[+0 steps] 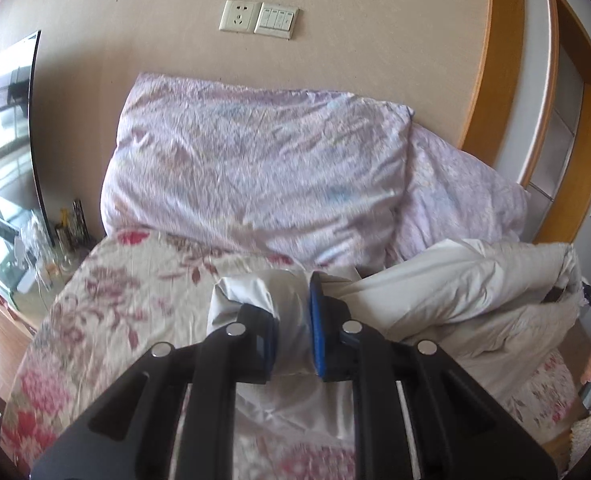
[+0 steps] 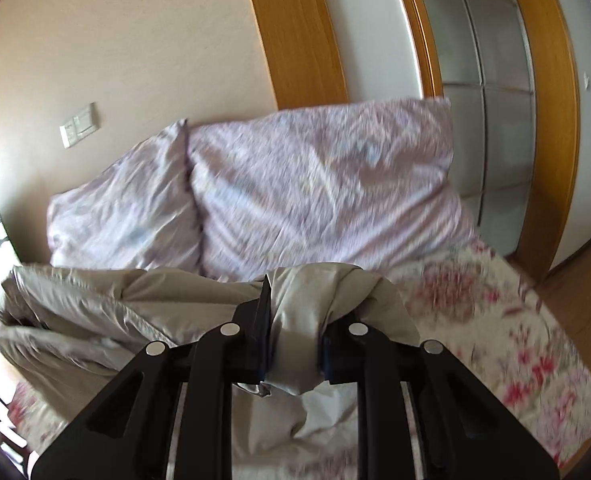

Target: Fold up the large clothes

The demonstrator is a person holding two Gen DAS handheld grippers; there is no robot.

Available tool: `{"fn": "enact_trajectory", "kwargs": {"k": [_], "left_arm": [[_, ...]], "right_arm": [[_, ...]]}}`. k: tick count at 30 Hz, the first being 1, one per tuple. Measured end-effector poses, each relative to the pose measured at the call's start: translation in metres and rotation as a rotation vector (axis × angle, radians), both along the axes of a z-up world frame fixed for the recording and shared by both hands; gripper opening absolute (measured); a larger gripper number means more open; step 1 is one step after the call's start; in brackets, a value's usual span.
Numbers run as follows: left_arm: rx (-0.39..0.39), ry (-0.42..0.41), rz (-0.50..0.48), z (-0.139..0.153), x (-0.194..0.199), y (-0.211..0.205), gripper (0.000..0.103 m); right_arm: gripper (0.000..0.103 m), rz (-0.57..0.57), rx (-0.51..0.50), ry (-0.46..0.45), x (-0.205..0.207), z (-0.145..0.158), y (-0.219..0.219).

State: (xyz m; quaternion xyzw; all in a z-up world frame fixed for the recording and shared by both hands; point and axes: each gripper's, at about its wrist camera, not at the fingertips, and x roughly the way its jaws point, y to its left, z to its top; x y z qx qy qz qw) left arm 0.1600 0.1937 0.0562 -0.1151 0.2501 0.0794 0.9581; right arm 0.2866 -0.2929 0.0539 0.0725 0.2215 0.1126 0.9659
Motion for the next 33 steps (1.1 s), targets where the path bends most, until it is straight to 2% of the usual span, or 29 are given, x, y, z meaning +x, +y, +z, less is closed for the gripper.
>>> {"fn": "enact_trajectory", "kwargs": {"k": [5,9,13,16,17,18,21,23,24,25,26,28,33], "left_arm": [[0.056,0.014,0.051,-0.01,0.061,0.006,0.015],[0.061,0.049,0.074,-0.028,0.104,0.013,0.015],[0.024,0.102,0.092,-0.056,0.143,0.023,0.016],[-0.022,0.136,0.109,-0.075,0.161,0.028,0.022],[-0.037,0.143,0.11,-0.079,0.165,0.029,0.025],[-0.048,0.147,0.108,-0.083,0.167,0.029,0.033],[-0.072,0.139,0.088,-0.083,0.166,0.029,0.049],[-0.098,0.129,0.087,-0.078,0.16,0.029,0.062],[-0.108,0.119,0.091,-0.074,0.155,0.03,0.075],[-0.109,0.095,0.103,-0.069,0.15,0.029,0.096],[-0.085,0.065,0.129,-0.063,0.143,0.027,0.101],[-0.024,0.019,0.128,-0.055,0.131,0.016,0.101],[0.096,0.017,0.052,-0.059,0.119,-0.023,0.101]], "right_arm": [[0.019,-0.076,-0.086,-0.049,0.049,-0.011,0.03],[0.019,-0.111,-0.101,-0.002,0.095,-0.032,0.042],[0.022,-0.135,-0.069,0.083,0.132,-0.055,0.045],[0.045,-0.121,0.029,0.153,0.15,-0.067,0.041],[0.056,-0.112,0.089,0.163,0.152,-0.069,0.036],[0.066,-0.107,0.123,0.16,0.153,-0.068,0.034],[0.082,-0.099,0.174,0.103,0.143,-0.058,0.029],[0.083,-0.098,0.133,0.044,0.129,-0.048,0.033],[0.083,-0.087,0.117,0.034,0.126,-0.045,0.035],[0.083,-0.074,0.095,0.028,0.122,-0.043,0.039],[0.083,-0.058,0.068,0.033,0.119,-0.043,0.042],[0.083,-0.015,-0.005,0.057,0.113,-0.047,0.054],[0.078,0.068,-0.15,0.113,0.105,-0.065,0.083]]}}
